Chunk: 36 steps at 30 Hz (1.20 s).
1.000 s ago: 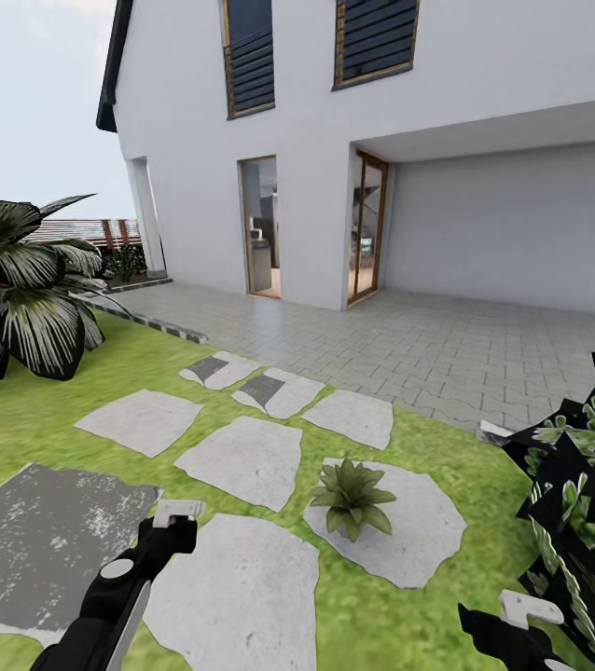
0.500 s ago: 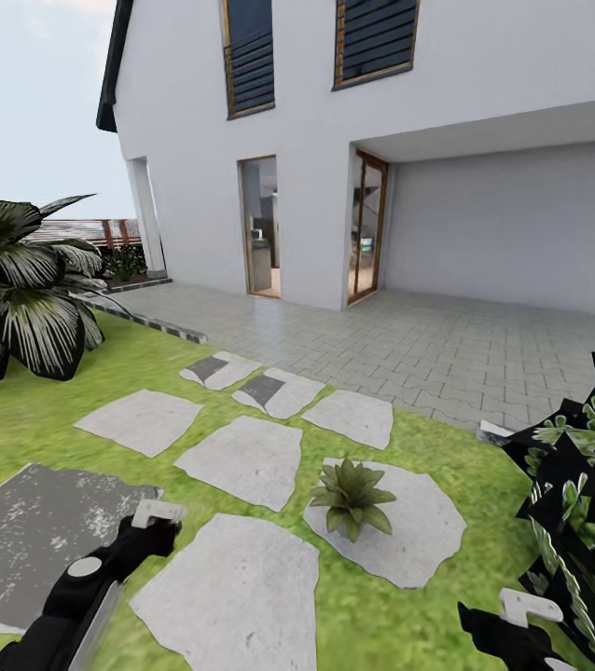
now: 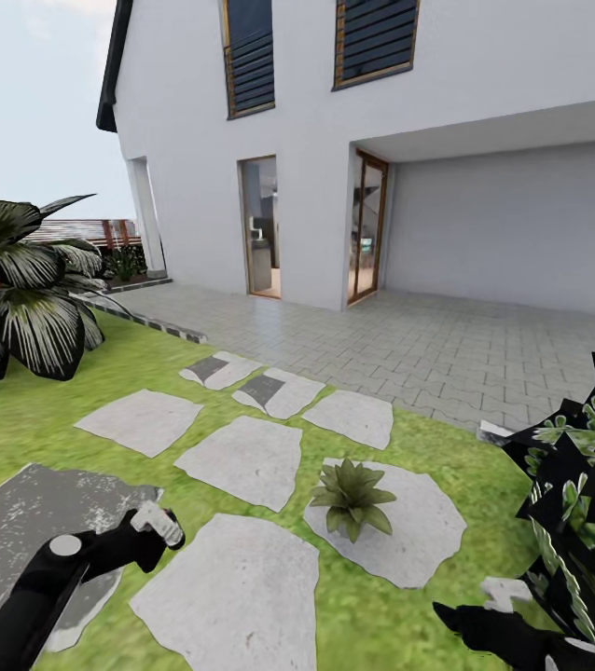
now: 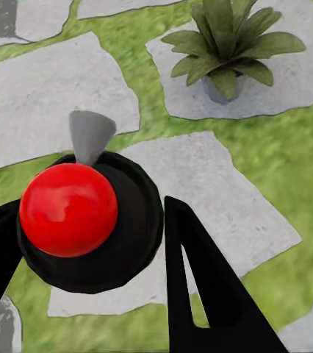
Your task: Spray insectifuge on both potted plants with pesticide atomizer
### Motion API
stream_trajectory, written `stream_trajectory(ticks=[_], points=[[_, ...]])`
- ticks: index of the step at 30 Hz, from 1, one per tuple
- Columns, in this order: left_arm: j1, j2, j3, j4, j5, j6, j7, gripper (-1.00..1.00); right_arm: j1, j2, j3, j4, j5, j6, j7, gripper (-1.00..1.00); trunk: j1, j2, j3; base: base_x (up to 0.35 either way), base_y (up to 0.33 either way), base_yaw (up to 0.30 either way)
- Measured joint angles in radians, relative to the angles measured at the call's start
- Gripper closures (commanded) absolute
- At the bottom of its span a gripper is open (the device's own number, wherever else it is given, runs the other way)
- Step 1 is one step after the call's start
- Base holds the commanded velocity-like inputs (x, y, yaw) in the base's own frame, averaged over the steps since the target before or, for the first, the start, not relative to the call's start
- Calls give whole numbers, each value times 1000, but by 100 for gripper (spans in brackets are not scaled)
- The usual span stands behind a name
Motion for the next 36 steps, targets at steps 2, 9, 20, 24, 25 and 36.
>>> stream_trajectory(ticks=[2,9,20,24,25,36], points=[[-19,0,0,0,-77,-1,-110,100,-70,-6,11,-1,-1,43,76,-100,0,0,0,0,0,0],[-118,3,0,2,-210,-7,-389,100,-309,-9,188,0,41,98,175,-100,0,0,0,0,0,0],[-188,-4,-1,7,-500,-7,-740,100,-443,-6,308,0,135,136,519,-100,0,0,0,0,0,0],[-188,-5,-2,10,-537,-7,-803,100,-455,2,310,0,157,135,598,-100,0,0,0,0,0,0],[-188,-6,-2,10,-548,-7,-814,100,-466,3,310,0,158,135,613,-100,0,0,0,0,0,0],[-188,-7,-7,9,-595,-14,-834,100,-501,8,312,0,161,129,710,-100,0,0,0,0,0,0]])
